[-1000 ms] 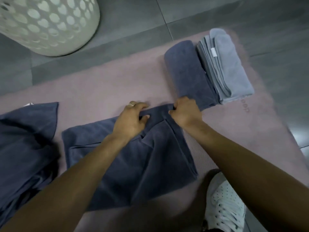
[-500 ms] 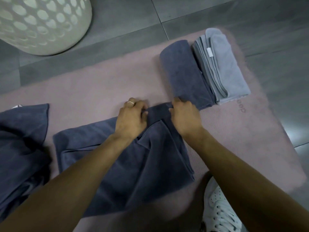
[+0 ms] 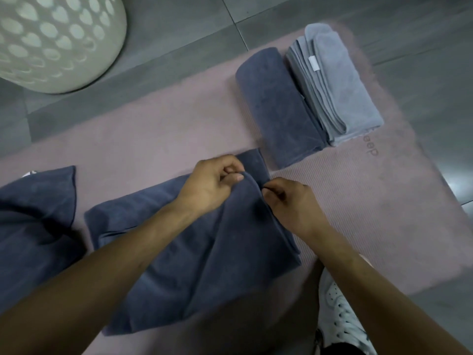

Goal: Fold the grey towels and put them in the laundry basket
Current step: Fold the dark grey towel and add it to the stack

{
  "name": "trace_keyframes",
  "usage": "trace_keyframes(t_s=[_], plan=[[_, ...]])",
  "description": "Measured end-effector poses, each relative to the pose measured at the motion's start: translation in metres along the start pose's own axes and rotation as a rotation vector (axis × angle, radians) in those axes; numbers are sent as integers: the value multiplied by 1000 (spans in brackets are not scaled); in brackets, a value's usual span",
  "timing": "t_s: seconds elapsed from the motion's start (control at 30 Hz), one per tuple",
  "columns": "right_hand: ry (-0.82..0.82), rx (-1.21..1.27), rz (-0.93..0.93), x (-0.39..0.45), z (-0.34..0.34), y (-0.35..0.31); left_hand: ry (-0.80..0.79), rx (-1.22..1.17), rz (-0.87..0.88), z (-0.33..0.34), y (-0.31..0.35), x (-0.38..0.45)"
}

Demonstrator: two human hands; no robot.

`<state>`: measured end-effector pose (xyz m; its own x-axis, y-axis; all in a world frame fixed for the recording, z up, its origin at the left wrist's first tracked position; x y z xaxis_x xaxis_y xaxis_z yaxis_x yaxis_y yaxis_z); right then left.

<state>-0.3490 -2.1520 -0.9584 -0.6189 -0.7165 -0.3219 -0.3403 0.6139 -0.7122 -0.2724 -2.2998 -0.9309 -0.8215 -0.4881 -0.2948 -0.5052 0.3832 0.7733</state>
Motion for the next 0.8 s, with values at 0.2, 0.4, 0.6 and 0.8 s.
trace_keyframes(t_s=[0.2,0.4,0.6,0.8], plan=[[-118,175,-2,6,10,-1,106,25,169,-6,5,-3],[-139,274,-80,25,8,-24,203,-115,172,-12,-3,-21],[-189,426,-33,26,12,-28,329,-64,247,-20,6,-29],[-186,460,105,30,15,-17,261,-151,134,-10,1,-32]])
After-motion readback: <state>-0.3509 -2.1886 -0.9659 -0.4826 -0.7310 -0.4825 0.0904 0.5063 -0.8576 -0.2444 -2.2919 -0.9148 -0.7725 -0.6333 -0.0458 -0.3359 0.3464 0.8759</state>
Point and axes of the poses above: each hand's wrist, its own x-axis towards the middle knuckle, its own z-axis out of the palm, y = z × x, the point moved 9 cm from there along x, towards the middle knuckle, and after that the axes turned 3 degrees about -x, right-handed, at the moved point
